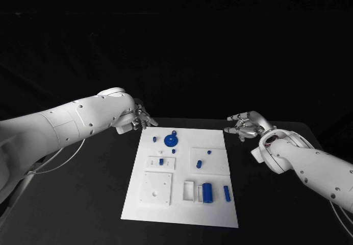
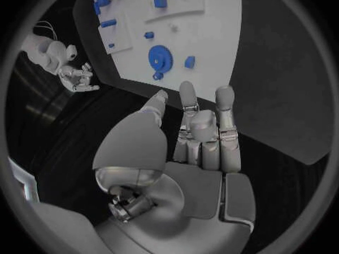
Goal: Assemble the parts on the task board
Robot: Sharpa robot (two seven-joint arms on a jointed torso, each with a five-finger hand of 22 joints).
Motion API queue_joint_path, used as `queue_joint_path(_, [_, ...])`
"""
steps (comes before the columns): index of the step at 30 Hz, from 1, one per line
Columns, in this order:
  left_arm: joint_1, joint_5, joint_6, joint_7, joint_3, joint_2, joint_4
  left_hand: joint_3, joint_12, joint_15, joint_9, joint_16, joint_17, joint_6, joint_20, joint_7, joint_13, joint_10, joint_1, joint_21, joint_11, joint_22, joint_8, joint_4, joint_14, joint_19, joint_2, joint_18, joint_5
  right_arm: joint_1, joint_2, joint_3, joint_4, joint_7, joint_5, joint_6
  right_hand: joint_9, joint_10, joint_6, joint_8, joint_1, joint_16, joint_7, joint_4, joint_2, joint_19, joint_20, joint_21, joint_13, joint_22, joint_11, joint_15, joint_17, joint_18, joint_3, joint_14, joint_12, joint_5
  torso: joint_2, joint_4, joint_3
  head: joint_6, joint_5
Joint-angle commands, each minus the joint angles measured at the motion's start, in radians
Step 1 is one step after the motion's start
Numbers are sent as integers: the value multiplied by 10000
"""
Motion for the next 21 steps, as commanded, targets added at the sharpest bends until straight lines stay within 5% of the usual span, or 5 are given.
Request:
queue_joint_path(1, [-22, 69, 444, 412, -8, 155, -273, -75, 122, 6, 21, 88, 76, 145, 32, -45, -10, 328, -16, -17, 33, 191, 88, -48, 9, 6, 89, 88, -25, -3, 25, 11, 4, 112, 29, 11, 7, -19, -19, -36, -61, -35, 15, 23, -5, 268, -15, -19, -14, 314, 43, -24, -13, 65, 20, -2, -34, 49, 6, -5, -3, 9, 20])
queue_joint_path(8, [-164, 101, 936, 559, -25, 443, -755, -156, 373, 7, 176, 180, 181, 78, 25, -29, 5, 287, -130, 25, 41, 193, 41, 6, 32, 3, 47, 77, -54, -3, 49, 26, 22, 111, 30, 18, 7, -20, -12, -36, -71, -35, 15, 23, -3, 268, -17, -16, -16, 316, 42, -26, -13, 64, 46, 0, -34, 73, 43, -25, -16, 6, 15])
queue_joint_path(13, [-270, 106, 1254, 600, -39, 630, -1032, 111, 496, 23, 295, 241, 211, -2, 46, -17, -17, 251, -316, 78, 60, 196, 40, 542, 11, -27, -463, 95, -306, -3, 73, 83, 27, 117, 30, 8, 7, -20, -12, -36, -71, -35, 15, 23, -3, 268, -17, -16, -16, 316, 42, -26, -13, 64, 46, 0, -34, 73, 95, -54, -21, 36, 28])
queue_joint_path(14, [-288, 97, 1295, 598, -42, 664, -1088, 158, 511, 20, 315, 254, 220, -4, 45, -13, -20, 256, -333, 85, 67, 193, 42, 640, 13, -29, -501, 97, -509, -3, 80, 106, 24, 119, 30, 6, 7, -20, -12, -36, -71, -35, 15, 23, -3, 268, -17, -16, -16, 316, 42, -26, -13, 64, 46, 0, -34, 73, 102, -56, -25, 38, 28])
queue_joint_path(21, [-408, 66, 1479, 622, -79, 833, -1454, 228, 564, 20, 379, 302, 262, -40, 45, -9, -30, 259, -342, 126, 71, 192, 32, 825, 27, -31, -560, 105, -568, -3, 111, 249, 14, 159, 49, -41, 7, -27, -7, -36, -98, -46, 15, 32, -14, 258, -15, -74, -22, 304, 43, -24, -18, 67, 49, -9, -43, 80, 121, -53, -26, 18, 23])
